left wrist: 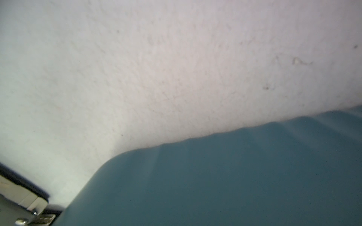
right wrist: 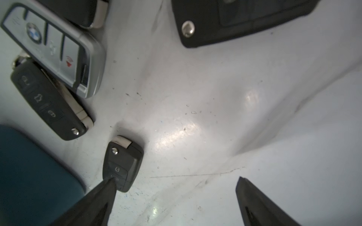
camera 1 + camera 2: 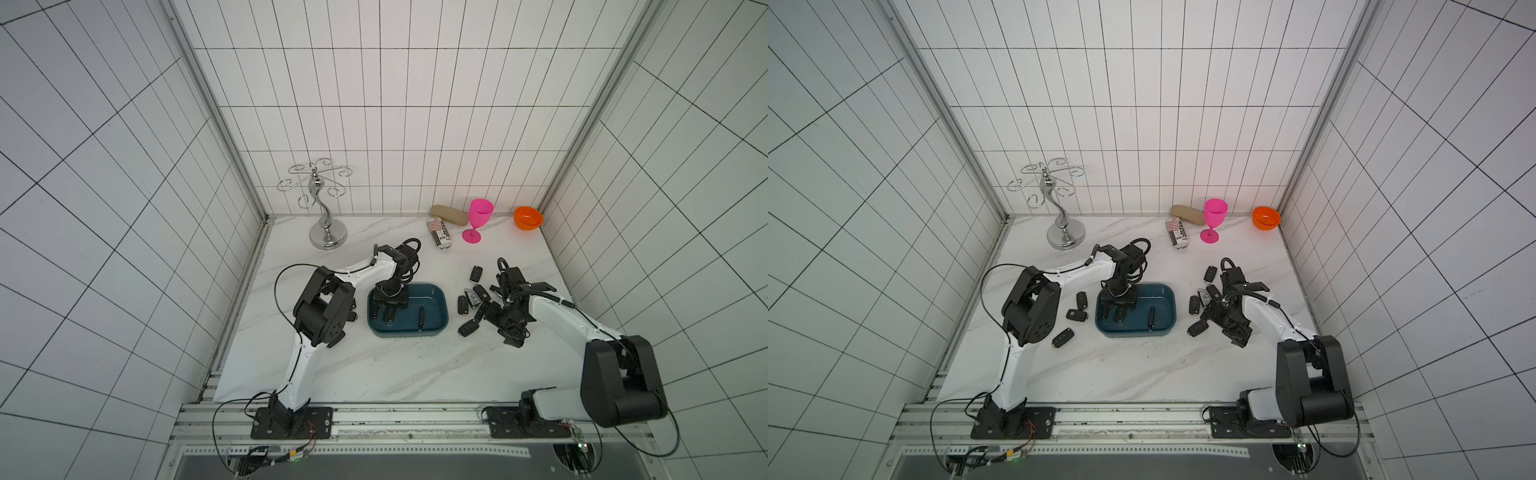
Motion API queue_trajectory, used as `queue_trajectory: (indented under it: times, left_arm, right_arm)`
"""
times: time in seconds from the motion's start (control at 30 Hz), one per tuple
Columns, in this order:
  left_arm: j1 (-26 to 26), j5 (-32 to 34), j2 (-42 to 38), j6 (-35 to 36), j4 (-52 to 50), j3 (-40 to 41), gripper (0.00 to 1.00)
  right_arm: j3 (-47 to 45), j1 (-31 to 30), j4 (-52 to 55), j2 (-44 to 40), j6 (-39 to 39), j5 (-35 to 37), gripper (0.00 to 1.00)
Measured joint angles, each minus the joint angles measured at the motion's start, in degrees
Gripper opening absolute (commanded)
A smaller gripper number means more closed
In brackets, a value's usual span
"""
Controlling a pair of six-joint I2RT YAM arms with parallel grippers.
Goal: Place the car key into the storage box
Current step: Place the car key in the storage box, then pick up the car key from the center of the board.
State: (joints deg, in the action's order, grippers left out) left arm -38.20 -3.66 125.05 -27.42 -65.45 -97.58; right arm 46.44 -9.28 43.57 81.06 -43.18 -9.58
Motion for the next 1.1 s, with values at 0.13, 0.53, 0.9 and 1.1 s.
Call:
queue_trajectory:
  times: [0.13, 0.53, 0.9, 1.1]
  left_arm:
    - [0.0, -0.7, -0.2, 0.0, 0.1, 0.0, 0.83]
    - [-0.4, -5.9, -5.9, 0.2, 1.3, 0.0, 0.98]
    - [6.3, -5.1, -24.2, 0.7, 0.4, 0.9, 0.98]
    - [19.6, -0.4, -28.9, 2.6, -0.3, 6.8, 0.98]
  right_arm:
    - [0.2, -2.1, -1.6, 2.1, -1.4, 0.0, 0.99]
    - [4.7, -6.5, -4.5, 7.5, -3.1, 1.2, 0.97]
    - [4.9, -8.3, -4.9, 10.3, -4.4, 2.6, 0.82]
    - [4.9, -8.8, -4.3, 10.8, -4.6, 4.2, 0.68]
